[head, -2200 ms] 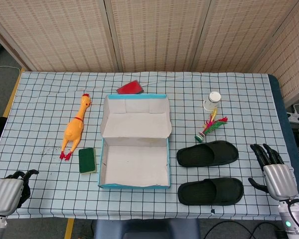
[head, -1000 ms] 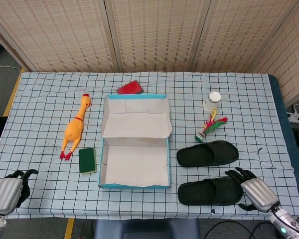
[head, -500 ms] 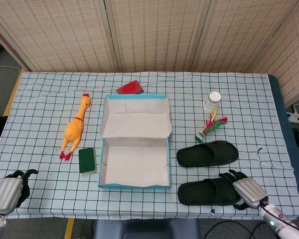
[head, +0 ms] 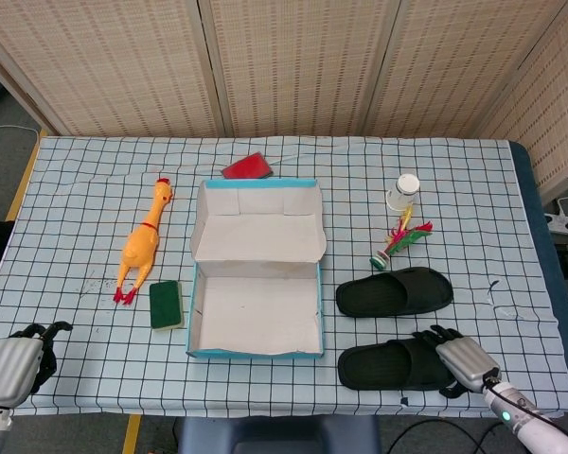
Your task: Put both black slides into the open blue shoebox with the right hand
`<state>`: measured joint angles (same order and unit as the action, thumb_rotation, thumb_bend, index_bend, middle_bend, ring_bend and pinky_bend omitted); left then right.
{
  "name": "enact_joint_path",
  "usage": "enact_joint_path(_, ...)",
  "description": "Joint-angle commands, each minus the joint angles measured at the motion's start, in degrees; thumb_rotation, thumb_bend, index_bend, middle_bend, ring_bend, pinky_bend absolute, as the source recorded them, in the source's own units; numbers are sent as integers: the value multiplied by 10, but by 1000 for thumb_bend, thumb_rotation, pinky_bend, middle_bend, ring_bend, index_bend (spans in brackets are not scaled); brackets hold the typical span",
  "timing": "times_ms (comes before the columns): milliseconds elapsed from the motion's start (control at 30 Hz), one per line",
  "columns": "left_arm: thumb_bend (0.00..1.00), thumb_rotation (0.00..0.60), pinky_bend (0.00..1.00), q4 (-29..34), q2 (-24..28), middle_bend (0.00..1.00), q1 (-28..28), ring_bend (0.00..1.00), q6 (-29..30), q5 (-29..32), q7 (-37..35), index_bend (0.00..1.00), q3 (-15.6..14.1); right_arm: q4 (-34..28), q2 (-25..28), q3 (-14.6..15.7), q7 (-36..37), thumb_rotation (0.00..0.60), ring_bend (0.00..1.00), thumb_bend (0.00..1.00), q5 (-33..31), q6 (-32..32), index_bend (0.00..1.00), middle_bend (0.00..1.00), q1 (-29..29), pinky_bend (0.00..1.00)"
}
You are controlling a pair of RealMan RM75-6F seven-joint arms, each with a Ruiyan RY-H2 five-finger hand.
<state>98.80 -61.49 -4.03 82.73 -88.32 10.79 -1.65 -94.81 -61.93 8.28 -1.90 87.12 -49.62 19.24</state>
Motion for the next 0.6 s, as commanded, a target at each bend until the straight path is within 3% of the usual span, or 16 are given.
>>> enact_joint_path(33,485,600,548,0,0,315,0,363,-1,1,0,333,0,1,-1,1,1,600,0,83,1,-1,62,96,1,130)
enact_joint_path(400,484,600,548,2,1,315,0,365,-2,0,0,333,-1,29,-35,-4,-37,600,0,83,-31,8,87,97,4,136)
enact_joint_path(600,484,600,548,2,2,316,-1,364,-2,1,-2,333,-1,57,-74,-19,-70,600,34,82,-48,-38,234,222,-16,237)
